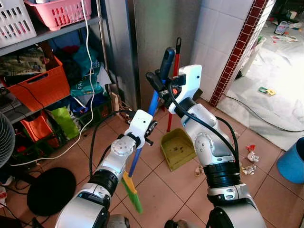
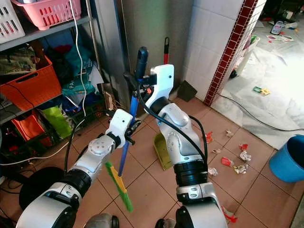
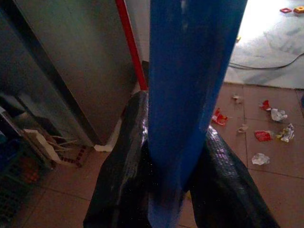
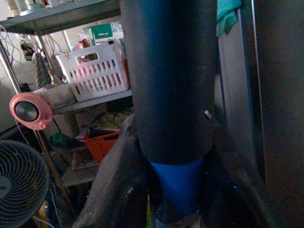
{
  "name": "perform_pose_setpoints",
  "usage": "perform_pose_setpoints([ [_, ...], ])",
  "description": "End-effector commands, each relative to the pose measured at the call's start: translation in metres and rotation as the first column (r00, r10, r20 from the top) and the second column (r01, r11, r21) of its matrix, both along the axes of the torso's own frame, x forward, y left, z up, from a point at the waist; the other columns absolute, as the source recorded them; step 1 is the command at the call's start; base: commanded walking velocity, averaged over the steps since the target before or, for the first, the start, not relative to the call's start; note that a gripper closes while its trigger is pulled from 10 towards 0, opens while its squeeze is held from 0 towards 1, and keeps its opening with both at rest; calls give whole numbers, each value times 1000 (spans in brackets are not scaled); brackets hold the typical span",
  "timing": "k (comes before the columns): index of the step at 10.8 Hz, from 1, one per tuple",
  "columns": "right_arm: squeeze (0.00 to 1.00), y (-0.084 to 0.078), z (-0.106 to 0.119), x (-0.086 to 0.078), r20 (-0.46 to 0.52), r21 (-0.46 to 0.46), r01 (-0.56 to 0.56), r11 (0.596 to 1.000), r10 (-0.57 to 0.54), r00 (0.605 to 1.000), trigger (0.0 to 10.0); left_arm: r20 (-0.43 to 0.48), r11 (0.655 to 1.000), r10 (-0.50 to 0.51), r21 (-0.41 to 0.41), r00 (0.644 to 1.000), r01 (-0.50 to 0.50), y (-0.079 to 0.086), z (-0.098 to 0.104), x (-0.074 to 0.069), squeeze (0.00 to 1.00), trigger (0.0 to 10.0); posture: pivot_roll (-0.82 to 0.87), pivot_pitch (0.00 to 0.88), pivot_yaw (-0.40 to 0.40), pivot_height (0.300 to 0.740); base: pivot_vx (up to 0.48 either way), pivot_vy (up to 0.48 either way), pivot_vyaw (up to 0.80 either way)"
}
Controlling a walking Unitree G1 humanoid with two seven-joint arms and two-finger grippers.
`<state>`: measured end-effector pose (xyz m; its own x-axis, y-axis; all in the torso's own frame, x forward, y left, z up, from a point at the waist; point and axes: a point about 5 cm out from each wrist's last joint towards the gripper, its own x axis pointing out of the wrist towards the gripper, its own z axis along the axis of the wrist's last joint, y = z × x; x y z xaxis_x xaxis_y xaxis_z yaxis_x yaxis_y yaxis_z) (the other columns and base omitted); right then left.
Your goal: Sweep floor
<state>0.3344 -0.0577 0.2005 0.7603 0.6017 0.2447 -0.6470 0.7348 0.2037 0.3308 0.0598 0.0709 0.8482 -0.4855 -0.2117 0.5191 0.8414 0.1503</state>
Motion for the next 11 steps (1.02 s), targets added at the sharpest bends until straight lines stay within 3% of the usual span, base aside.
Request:
perform_pose_setpoints([
  [1, 1000, 12, -3, -4, -20, 32, -59, 998, 60, 998, 4314, 48, 1000, 2, -18, 999, -1, -2, 12, 6, 0, 0, -2, 40, 3, 740, 0, 0, 0],
  [2, 1000, 13, -3, -5, -17, 28, -64, 998, 65, 998, 10000, 47, 1000, 2, -19, 999, -1, -3, 12, 6, 0, 0, -2, 40, 2, 740, 0, 0, 0],
  [3, 1000, 14, -3, -5, -12, 22, -69, 997, 69, 998, 10000, 47, 1000, 1, -20, 999, 0, -3, 12, 6, 0, 0, -2, 41, 2, 740, 0, 0, 0],
  [4, 0, 14, -3, -7, -16, 30, -83, 996, 84, 996, 10000, 45, 1000, 1, -21, 999, 0, -3, 12, 6, 0, 0, -2, 41, 2, 740, 0, 0, 0],
  [5, 1000, 16, -2, -9, -8, 41, -104, 994, 104, 995, 10000, 45, 1000, 0, -20, 999, 0, -3, 12, 6, 0, 0, -2, 41, 2, 740, 0, 0, 0],
  [6, 188, 17, -3, -10, 1, 17, -96, 995, 96, 995, 10000, 44, 1000, 0, -21, 999, 1, -3, 12, 6, 0, 0, -3, 41, 2, 740, 0, 0, 0],
  [7, 553, 17, -5, -9, -4, 12, -88, 996, 88, 996, 10000, 43, 1000, -1, -22, 999, 2, -3, 12, 6, 0, 0, -2, 41, 1, 740, 0, 0, 0],
  [8, 0, 15, -6, -8, -7, 0, -71, 997, 71, 997, 10000, 42, 1000, -3, -22, 999, 3, -3, 11, 5, 0, 0, -2, 41, 1, 740, 0, 0, 0],
  [9, 0, 15, -6, -7, -8, -1, -70, 998, 70, 998, 10000, 41, 1000, -3, -22, 999, 4, -3, 10, 5, 0, 0, -3, 43, 2, 740, 0, 0, 0],
  [10, 0, 16, -8, -7, -12, -10, -68, 998, 68, 998, 2784, 39, 1000, -6, -22, 999, 7, -4, 10, 4, 0, 0, -3, 43, 2, 740, 0, 0, 0],
  [11, 0, 16, -8, -6, -14, -15, -63, 998, 63, 998, 2431, 38, 1000, -7, -22, 999, 8, -4, 10, 4, 0, 0, -1, 43, 0, 740, 0, 0, 0],
])
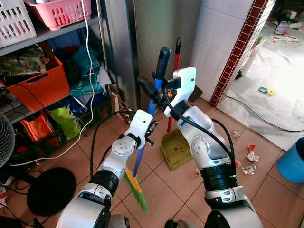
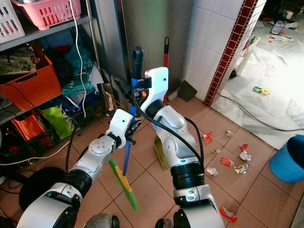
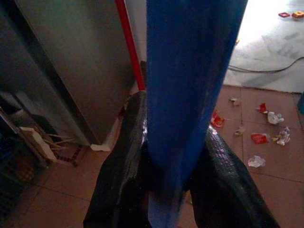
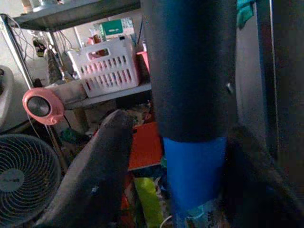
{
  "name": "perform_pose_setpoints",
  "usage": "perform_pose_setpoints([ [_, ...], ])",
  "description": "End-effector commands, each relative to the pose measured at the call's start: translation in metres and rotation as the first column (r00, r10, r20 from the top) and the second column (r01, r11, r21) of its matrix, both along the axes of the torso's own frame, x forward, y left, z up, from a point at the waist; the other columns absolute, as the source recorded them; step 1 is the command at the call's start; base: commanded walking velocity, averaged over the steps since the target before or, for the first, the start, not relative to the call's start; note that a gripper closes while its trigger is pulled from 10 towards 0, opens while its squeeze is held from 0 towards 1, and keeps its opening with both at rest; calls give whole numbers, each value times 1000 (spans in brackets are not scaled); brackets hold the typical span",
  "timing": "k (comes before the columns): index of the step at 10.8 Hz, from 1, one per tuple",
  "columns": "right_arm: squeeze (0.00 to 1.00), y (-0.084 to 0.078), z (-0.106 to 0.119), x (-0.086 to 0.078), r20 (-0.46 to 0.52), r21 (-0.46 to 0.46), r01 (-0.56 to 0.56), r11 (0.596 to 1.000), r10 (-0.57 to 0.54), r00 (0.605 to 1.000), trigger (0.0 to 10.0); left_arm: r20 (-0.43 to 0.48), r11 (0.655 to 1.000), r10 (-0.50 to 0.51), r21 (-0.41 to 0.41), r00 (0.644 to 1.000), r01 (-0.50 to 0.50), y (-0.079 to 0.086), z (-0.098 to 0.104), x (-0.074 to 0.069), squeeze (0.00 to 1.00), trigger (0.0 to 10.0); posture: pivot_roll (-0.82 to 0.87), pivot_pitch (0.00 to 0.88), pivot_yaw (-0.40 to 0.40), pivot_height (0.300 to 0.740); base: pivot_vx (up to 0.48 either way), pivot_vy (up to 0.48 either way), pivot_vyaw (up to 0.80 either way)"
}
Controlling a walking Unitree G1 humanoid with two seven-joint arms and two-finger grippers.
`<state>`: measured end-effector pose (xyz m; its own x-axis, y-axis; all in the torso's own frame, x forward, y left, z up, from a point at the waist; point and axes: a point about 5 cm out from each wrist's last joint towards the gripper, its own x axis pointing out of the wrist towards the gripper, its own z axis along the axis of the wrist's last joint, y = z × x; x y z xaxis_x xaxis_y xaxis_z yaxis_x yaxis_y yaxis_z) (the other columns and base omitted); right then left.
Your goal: Sweep floor
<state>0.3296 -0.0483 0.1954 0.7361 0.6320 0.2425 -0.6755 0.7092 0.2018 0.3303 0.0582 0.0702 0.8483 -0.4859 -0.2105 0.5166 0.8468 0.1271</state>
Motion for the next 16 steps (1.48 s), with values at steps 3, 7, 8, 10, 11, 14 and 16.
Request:
perform_pose_setpoints([
  [3, 0, 5, -1, 0, -13, 9, -8, 1000, 8, 1000, 0, 45, 1000, -15, 0, 999, 15, -3, 9, 4, 0, 0, -2, 42, 0, 740, 0, 0, 0],
  [7, 0, 2, 2, 3, -10, 16, 7, 1000, -7, 1000, 0, 37, 1000, -21, 4, 999, 21, -3, 6, 1, 0, 0, -2, 42, 0, 740, 0, 0, 0],
  [8, 0, 1, 1, 4, -14, 18, 7, 1000, -7, 1000, 0, 36, 1000, -22, 6, 999, 22, -3, 6, 1, 0, 0, -2, 40, -1, 740, 0, 0, 0],
  [10, 0, 0, -1, 3, -19, 12, 11, 1000, -11, 1000, 0, 31, 999, -35, 12, 999, 35, -3, 5, 1, 0, 0, -3, 40, 0, 740, 0, 0, 0],
  [11, 0, -2, -2, 3, -21, 6, 22, 1000, -22, 1000, 0, 36, 999, -41, 21, 999, 40, -3, 5, 1, 1000, 10000, -3, 40, 0, 740, 0, 0, 0],
  [14, 0, -7, -6, 5, -19, -18, 82, 996, -83, 996, 0, 43, 992, -123, -33, 991, 125, -12, 10, -7, 1000, 10000, -4, 42, 1, 740, 0, 0, 0],
  [16, 0, -9, -7, 5, -12, -25, 105, 994, -105, 994, 0, 77, 989, -121, -74, 990, 127, -9, 21, -11, 1000, 10000, 0, 44, 0, 740, 0, 0, 0],
])
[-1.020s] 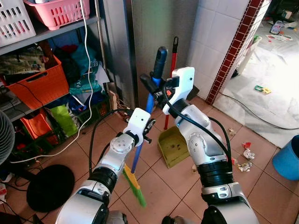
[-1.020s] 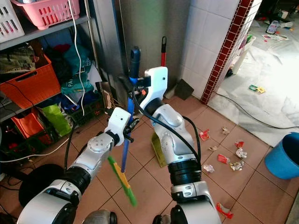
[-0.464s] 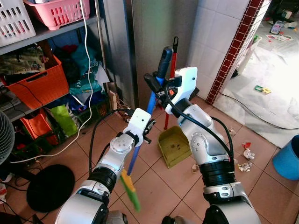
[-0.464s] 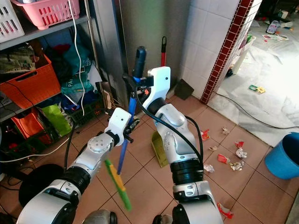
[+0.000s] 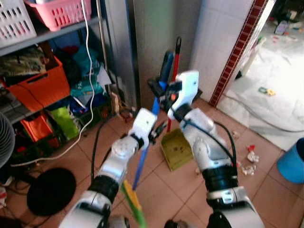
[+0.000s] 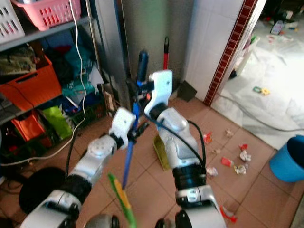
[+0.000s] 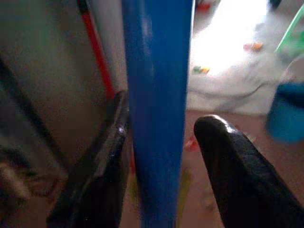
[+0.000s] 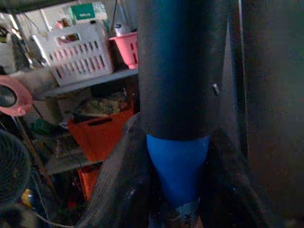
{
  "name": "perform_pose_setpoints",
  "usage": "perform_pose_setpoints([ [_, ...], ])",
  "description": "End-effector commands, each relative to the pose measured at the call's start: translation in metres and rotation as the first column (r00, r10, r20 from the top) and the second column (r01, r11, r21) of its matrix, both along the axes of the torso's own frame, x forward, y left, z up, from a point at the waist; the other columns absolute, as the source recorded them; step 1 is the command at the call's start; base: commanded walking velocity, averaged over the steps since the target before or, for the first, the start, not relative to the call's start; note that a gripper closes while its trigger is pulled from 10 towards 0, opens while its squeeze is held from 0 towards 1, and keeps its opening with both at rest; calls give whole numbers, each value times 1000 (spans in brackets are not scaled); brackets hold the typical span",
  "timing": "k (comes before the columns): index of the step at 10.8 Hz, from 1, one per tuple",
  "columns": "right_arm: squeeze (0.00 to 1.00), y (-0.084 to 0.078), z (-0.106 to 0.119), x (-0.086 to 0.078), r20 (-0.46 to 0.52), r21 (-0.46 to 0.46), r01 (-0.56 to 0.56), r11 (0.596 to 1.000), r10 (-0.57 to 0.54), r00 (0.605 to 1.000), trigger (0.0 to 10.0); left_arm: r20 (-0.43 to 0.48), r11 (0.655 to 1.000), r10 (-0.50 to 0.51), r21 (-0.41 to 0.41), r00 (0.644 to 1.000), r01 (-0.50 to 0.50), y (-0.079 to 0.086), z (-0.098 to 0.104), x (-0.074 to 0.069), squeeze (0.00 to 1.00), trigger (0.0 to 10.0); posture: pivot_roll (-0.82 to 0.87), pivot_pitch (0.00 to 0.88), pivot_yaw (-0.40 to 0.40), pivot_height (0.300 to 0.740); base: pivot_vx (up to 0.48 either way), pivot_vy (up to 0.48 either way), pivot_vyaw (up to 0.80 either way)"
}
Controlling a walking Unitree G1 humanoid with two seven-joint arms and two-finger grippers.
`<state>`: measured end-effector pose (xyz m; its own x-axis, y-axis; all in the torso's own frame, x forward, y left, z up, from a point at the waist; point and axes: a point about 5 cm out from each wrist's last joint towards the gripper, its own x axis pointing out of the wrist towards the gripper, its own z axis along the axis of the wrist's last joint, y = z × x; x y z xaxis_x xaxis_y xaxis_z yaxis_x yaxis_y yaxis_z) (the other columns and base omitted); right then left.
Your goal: Sweep floor
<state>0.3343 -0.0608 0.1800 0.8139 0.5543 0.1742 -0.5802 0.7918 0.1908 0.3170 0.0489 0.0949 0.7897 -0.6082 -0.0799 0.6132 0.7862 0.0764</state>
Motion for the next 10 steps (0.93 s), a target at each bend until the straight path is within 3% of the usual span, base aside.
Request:
perform_pose_setpoints([
  [1, 0, 3, 8, 0, 44, 16, 5, 1000, -6, 999, 0, -17, 999, -25, -36, 1000, 24, -1, 3, -4, 1000, 10000, 4, 44, -1, 740, 0, 0, 0],
  [3, 0, -6, 2, 5, 90, -95, 105, 990, -97, 991, 0, -24, 994, -88, -61, 996, 86, 3, 10, -21, 1000, 10000, 13, 42, -2, 740, 0, 0, 0],
  [5, 0, -20, -1, 9, 126, -153, 196, 969, -178, 976, 0, -61, 997, -63, -47, 996, 60, 20, 7, -40, 1000, 10000, 12, 43, 3, 740, 0, 0, 0],
  [7, 0, -34, -7, 8, 179, -209, 282, 936, -247, 952, 0, -77, 988, 131, -71, 988, -137, 50, 7, -61, 1000, 10000, 9, 38, 25, 740, 0, 0, 0],
  [8, 0, -48, -9, 7, 232, -247, 368, 897, -314, 921, 0, -107, 938, 328, -84, 939, -337, 73, 4, -70, 1000, 10000, 17, 39, 27, 740, 0, 0, 0],
  [10, 0, -63, -19, 3, 220, -262, 413, 872, -362, 906, 0, -129, 917, 392, -18, 911, -397, 86, -4, -80, 1000, 10000, 27, 45, 2, 740, 0, 0, 0],
])
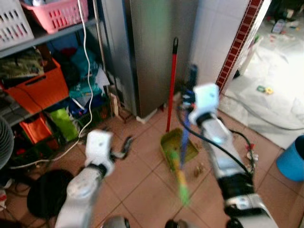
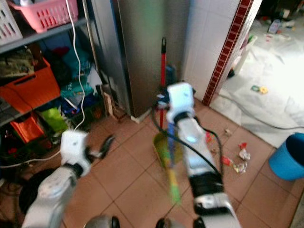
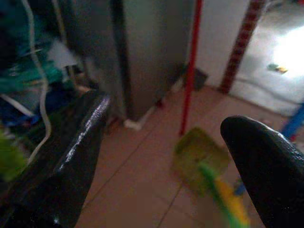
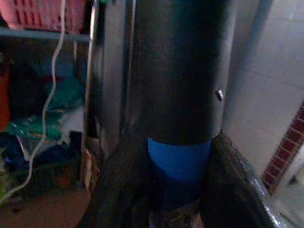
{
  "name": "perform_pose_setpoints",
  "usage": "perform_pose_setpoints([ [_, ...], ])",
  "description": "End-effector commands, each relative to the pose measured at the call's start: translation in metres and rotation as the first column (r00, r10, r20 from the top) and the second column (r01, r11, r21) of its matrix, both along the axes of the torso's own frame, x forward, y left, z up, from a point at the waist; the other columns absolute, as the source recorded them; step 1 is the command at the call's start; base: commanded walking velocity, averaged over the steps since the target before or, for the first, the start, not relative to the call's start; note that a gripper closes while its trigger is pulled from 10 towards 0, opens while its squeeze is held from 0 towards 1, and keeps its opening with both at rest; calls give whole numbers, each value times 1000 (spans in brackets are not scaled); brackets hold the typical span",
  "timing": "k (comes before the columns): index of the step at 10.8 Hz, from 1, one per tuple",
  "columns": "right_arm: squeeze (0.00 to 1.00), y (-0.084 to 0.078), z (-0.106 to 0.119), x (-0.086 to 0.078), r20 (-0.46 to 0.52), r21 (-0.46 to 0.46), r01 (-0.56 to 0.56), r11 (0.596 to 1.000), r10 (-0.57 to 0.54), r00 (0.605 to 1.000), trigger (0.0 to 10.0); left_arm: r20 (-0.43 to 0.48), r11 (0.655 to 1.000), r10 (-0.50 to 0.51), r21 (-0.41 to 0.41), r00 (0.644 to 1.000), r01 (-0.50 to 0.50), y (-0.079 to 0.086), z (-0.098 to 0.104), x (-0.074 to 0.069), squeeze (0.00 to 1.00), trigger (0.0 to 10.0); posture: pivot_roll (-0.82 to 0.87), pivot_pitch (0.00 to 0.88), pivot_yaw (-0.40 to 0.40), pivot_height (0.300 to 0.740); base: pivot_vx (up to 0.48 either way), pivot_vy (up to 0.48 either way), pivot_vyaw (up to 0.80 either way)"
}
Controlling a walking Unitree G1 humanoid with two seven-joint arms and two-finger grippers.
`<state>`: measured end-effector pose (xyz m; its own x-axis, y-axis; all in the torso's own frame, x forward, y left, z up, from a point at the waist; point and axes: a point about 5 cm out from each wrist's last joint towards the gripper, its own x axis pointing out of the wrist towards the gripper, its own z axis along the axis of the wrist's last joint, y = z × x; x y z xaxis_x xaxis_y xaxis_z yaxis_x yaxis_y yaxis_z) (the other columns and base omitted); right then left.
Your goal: Sweep floor
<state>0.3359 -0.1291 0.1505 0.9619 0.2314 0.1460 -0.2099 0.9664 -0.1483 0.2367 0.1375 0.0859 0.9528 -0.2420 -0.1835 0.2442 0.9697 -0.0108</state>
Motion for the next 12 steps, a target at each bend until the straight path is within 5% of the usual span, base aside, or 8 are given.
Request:
perform_pose_setpoints([
  [1, 0, 0, 7, 0, 11, 41, 6, 999, -7, 1000, 0, 35, 1000, 0, 28, 999, -1, -2, 7, 5, 1000, 10000, 32, 47, -7, 740, 0, 0, 0],
  [6, 0, -20, -10, -5, -93, 3, 79, 997, -78, 993, 0, 54, 994, 59, 86, 997, -63, 0, 19, 11, 1000, 10000, 35, 88, -13, 740, 0, 0, 0],
  [7, 0, -15, -5, -4, -76, -16, 72, 997, -73, 994, 0, 62, 993, 77, 85, 995, -82, 1, 22, 11, 886, 10000, 38, 103, -14, 740, 0, 0, 0],
  [8, 0, -11, -4, -5, -70, -33, 61, 998, -63, 996, 0, 54, 990, 110, 77, 992, -114, 5, 21, 10, 341, 10000, 35, 102, -14, 740, 0, 0, 0],
  [9, 0, -12, -8, -10, -94, -34, 55, 998, -58, 994, 0, 30, 986, 152, 63, 988, -153, 13, 17, 6, 0, 10000, 37, 96, -3, 740, 0, 0, 0],
  [12, 0, -30, -23, -28, -184, -51, 73, 996, -81, 980, 0, -13, 991, 120, 70, 993, -118, 8, 8, -3, 0, 10000, 26, 83, 11, 740, 0, 0, 0],
])
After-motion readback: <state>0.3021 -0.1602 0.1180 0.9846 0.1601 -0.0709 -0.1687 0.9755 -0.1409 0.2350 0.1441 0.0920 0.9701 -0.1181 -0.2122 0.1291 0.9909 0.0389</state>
